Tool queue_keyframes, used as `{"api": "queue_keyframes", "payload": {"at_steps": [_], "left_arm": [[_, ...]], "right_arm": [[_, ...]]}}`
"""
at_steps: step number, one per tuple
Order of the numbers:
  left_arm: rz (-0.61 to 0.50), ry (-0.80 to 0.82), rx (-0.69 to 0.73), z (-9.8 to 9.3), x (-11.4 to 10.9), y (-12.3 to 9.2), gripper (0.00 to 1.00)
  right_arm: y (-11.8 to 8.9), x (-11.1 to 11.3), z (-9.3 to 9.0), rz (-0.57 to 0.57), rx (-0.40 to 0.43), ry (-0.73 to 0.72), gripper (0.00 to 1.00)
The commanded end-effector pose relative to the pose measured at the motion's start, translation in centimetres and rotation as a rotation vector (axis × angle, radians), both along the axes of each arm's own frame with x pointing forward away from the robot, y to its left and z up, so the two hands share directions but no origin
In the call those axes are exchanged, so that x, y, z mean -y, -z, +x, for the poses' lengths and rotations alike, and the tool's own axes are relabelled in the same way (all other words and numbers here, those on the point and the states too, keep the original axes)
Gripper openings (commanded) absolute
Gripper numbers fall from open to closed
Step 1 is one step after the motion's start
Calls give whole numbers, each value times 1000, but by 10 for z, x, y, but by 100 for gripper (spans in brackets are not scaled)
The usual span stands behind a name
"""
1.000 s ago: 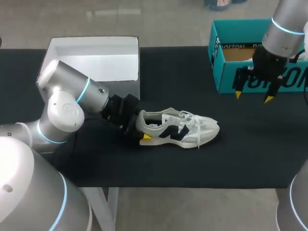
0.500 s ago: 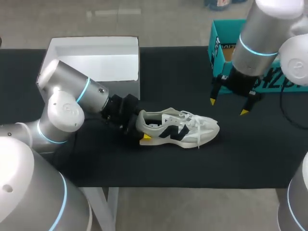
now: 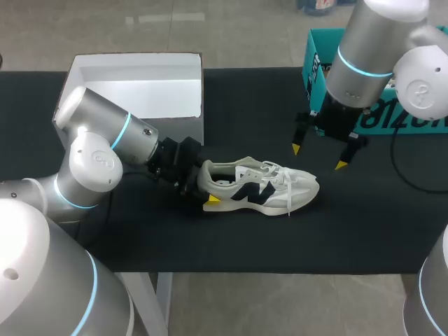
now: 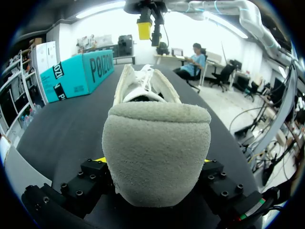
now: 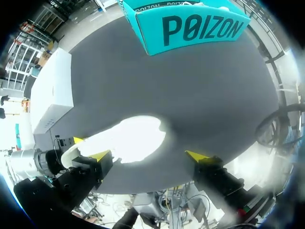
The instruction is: Take the shoe out of the shoebox, open the shoe tongue, remove and reinsert the insole, then place the shoe into the shoebox
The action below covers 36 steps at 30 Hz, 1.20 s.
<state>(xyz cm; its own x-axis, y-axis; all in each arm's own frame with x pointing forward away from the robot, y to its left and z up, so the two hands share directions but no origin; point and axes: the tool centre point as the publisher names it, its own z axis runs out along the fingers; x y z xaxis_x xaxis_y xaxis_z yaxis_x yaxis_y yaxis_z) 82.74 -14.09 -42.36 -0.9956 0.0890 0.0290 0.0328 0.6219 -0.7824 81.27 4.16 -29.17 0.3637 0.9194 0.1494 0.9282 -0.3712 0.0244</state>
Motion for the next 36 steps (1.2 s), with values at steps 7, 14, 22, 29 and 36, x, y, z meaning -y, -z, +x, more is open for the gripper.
{"api": "queue_keyframes", "payload": {"at_steps": [7, 14, 22, 29, 36], "left_arm": [[0, 1, 0, 1, 2, 2, 0], [0, 1, 0, 1, 2, 2, 0], [0, 1, 0, 1, 2, 2, 0], [0, 1, 0, 1, 2, 2, 0], [0, 1, 0, 1, 2, 2, 0]], "right_arm": [[-6, -51, -12, -236, 205, -64, 100], [-1, -79, -18, -185, 219, -109, 100], [7, -118, -20, -167, 163, -239, 100], [24, -144, -19, -180, 132, -354, 100], [41, -150, -2, -259, 118, -321, 100]]}}
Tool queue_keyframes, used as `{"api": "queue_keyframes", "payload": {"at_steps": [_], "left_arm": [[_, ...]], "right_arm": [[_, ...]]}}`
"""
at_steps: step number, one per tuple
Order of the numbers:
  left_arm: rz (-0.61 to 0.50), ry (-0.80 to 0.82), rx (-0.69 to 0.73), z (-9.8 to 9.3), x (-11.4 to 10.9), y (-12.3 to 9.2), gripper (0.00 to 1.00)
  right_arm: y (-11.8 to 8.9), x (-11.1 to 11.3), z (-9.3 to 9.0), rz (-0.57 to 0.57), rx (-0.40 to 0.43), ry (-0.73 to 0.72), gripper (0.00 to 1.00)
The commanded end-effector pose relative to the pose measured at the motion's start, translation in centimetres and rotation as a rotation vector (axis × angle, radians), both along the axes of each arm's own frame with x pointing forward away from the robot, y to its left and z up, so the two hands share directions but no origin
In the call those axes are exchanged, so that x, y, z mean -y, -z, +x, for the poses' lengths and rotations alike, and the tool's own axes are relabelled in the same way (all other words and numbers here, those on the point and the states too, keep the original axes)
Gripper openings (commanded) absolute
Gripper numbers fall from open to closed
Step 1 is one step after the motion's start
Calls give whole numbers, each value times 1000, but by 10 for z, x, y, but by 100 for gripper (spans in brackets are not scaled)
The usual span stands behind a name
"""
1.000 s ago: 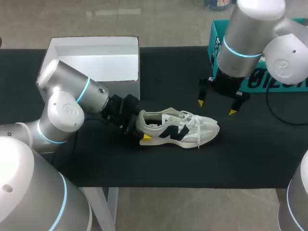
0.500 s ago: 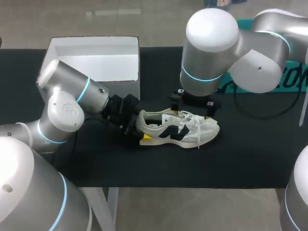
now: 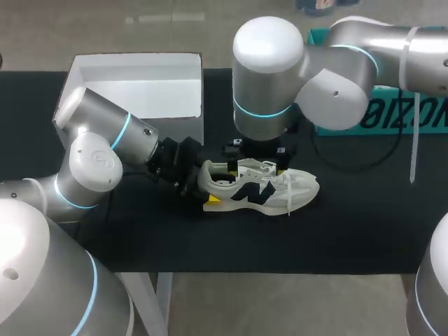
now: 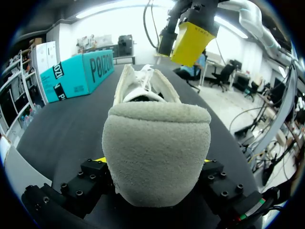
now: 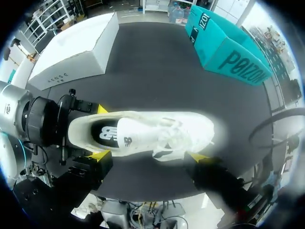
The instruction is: Take the shoe out of the shoebox, open the shoe tongue, remove and reinsert the insole, then place the shoe into the shoebox
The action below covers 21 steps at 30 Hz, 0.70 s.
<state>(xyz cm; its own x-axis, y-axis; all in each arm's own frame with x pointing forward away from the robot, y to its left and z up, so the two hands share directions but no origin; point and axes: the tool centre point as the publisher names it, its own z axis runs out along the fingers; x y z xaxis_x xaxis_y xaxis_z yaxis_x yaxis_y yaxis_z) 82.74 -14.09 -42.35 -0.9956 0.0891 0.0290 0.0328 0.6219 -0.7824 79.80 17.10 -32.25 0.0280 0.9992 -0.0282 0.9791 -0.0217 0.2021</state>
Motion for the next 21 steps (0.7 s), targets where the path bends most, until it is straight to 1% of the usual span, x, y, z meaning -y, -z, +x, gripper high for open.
{"api": "queue_keyframes", "payload": {"at_steps": [1, 4, 8, 15, 21], "left_arm": [[1, 1, 0, 1, 1, 2, 0], [1, 1, 0, 1, 1, 2, 0], [1, 1, 0, 1, 1, 2, 0], [1, 1, 0, 1, 1, 2, 0], [1, 1, 0, 1, 1, 2, 0]], "right_arm": [[11, -20, 14, -58, -7, 29, 100], [13, -18, 20, -74, 7, 53, 100], [14, -18, 23, -78, -7, 48, 100], [29, -24, 21, -154, -13, 13, 100], [35, -20, 27, -197, -5, 18, 100]]}}
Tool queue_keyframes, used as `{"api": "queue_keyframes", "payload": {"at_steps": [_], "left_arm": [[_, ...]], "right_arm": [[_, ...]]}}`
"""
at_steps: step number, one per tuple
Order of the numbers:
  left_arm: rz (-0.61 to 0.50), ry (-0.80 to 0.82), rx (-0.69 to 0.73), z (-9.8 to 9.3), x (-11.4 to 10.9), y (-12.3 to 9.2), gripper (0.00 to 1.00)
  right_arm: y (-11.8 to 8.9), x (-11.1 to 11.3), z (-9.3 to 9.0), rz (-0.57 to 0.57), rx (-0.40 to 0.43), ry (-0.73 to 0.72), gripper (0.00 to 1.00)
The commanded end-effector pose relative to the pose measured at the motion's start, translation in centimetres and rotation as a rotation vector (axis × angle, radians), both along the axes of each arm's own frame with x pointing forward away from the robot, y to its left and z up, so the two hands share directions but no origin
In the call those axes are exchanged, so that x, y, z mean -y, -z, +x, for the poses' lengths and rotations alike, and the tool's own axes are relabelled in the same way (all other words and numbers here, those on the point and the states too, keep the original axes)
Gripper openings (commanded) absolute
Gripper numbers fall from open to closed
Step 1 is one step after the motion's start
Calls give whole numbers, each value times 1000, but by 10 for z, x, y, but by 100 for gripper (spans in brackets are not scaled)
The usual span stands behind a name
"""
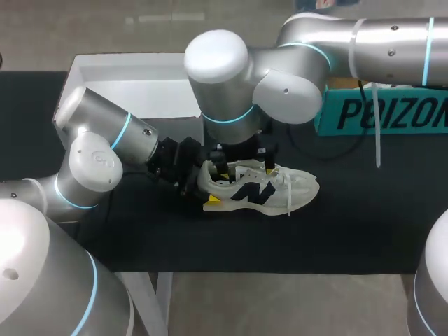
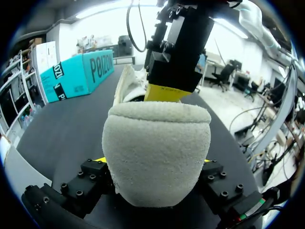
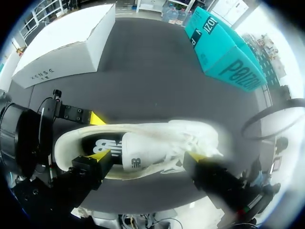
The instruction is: Take the shoe out of the shoebox, open the shoe tongue, remove and reinsert the insole, then place the shoe into the shoebox
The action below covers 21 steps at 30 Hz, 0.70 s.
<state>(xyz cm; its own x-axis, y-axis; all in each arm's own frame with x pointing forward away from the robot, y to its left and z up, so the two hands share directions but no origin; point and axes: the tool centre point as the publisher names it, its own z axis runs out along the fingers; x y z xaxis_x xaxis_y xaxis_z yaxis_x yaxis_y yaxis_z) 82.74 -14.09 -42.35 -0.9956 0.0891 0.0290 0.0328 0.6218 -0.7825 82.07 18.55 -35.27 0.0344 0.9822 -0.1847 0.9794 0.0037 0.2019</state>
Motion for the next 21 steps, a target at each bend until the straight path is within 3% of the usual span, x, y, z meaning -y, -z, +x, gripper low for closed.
{"api": "queue_keyframes", "payload": {"at_steps": [1, 12, 17, 18, 19, 20, 21], "left_arm": [[1, 1, 0, 1, 1, 2, 0], [1, 1, 0, 1, 1, 2, 0], [1, 1, 0, 1, 1, 2, 0], [1, 1, 0, 1, 1, 2, 0], [1, 1, 0, 1, 1, 2, 0], [1, 1, 0, 1, 1, 2, 0], [1, 1, 0, 1, 1, 2, 0]], "right_arm": [[5, -4, 5, -50, 0, 11, 100], [5, 35, 10, -160, 1, 54, 100], [-4, 50, 13, -174, 9, 82, 100], [-6, 51, 14, -171, 15, 94, 91], [-8, 51, 15, -163, 12, 101, 49], [-9, 51, 15, -160, 11, 103, 39], [-10, 50, 16, -156, 12, 105, 12]]}}
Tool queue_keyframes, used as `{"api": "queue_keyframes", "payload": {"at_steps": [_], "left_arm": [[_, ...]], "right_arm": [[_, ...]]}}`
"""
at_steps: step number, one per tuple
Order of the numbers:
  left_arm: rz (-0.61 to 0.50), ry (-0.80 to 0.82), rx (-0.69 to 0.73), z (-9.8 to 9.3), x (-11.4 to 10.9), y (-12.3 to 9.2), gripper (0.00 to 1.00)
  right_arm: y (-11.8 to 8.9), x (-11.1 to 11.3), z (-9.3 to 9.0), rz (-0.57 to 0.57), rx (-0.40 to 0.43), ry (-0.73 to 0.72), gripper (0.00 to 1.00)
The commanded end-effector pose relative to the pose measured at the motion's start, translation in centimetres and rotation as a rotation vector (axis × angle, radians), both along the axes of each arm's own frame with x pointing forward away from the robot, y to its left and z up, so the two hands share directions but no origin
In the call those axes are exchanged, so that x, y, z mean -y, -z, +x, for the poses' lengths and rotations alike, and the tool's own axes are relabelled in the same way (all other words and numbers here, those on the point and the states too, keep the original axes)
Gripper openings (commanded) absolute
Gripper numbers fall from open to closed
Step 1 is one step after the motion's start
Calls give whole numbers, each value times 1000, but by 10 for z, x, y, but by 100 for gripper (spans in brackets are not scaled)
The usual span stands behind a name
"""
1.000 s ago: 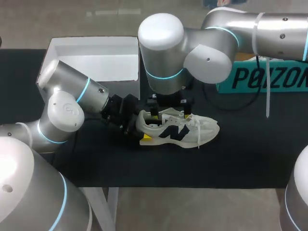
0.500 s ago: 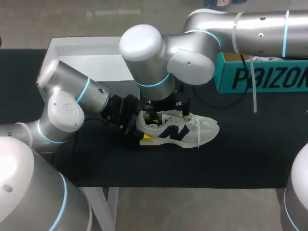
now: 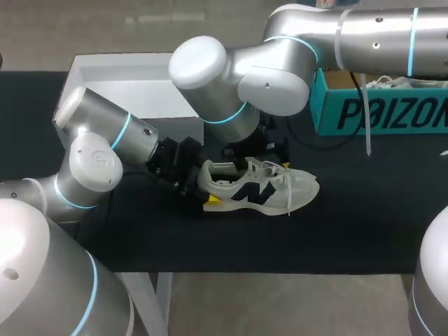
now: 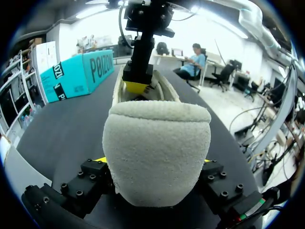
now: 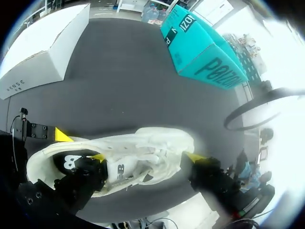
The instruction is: Take the shoe out of the shoebox, open the shoe tongue, remove and reinsert the insole, then place the shoe into the shoebox
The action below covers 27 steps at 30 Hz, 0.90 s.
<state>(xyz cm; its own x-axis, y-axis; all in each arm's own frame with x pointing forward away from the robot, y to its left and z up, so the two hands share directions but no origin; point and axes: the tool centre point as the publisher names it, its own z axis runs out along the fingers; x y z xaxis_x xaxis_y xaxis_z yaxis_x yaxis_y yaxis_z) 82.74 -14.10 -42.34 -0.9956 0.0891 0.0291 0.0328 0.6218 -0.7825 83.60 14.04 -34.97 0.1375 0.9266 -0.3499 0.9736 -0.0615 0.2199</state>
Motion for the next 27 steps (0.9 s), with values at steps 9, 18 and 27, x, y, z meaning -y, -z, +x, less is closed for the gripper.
{"api": "queue_keyframes", "payload": {"at_steps": [9, 18, 27], "left_arm": [[1, 1, 0, 1, 1, 2, 0], [1, 1, 0, 1, 1, 2, 0], [1, 1, 0, 1, 1, 2, 0]], "right_arm": [[-18, 22, 0, 149, -50, 123, 0], [-25, 51, 2, 198, -28, 231, 0], [3, 72, 0, 166, -26, 283, 0]]}}
